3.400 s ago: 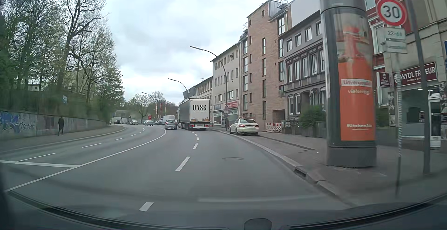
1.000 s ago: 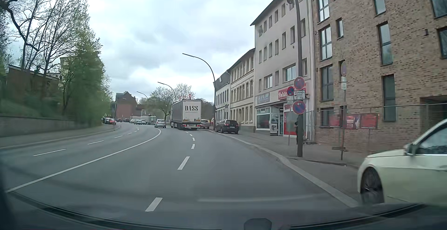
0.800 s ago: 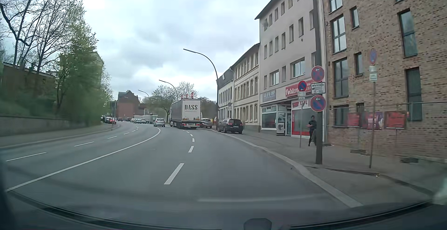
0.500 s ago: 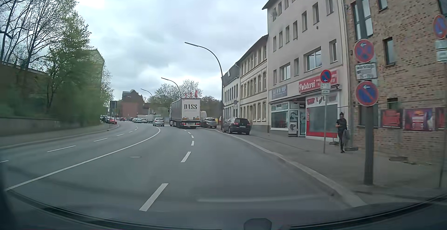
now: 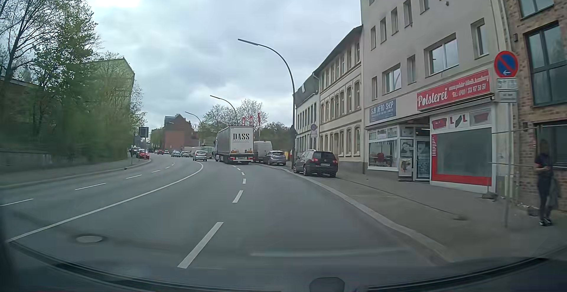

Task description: Follow the waypoints while adhering to traffic rules and regulations

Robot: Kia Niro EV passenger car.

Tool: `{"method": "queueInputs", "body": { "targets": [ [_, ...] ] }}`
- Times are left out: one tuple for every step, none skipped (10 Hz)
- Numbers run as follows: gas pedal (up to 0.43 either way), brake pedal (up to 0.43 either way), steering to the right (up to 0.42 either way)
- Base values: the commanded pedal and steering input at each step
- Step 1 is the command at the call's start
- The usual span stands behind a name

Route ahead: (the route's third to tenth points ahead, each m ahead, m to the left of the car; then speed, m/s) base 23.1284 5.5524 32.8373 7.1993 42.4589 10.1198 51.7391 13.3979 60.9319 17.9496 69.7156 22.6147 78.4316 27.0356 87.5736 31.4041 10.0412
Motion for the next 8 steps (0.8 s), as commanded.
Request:
{"method": "queueInputs", "body": {
  "targets": [
    [0.177,0.0,-0.035],
    [0.177,0.0,-0.036],
    [0.177,0.0,-0.036],
    [0.177,0.006,-0.037],
    [0.177,0.0,-0.039],
    [0.177,0.0,-0.041],
    [0.177,0.0,-0.04],
    [0.177,0.0,-0.041]
  ]
}}
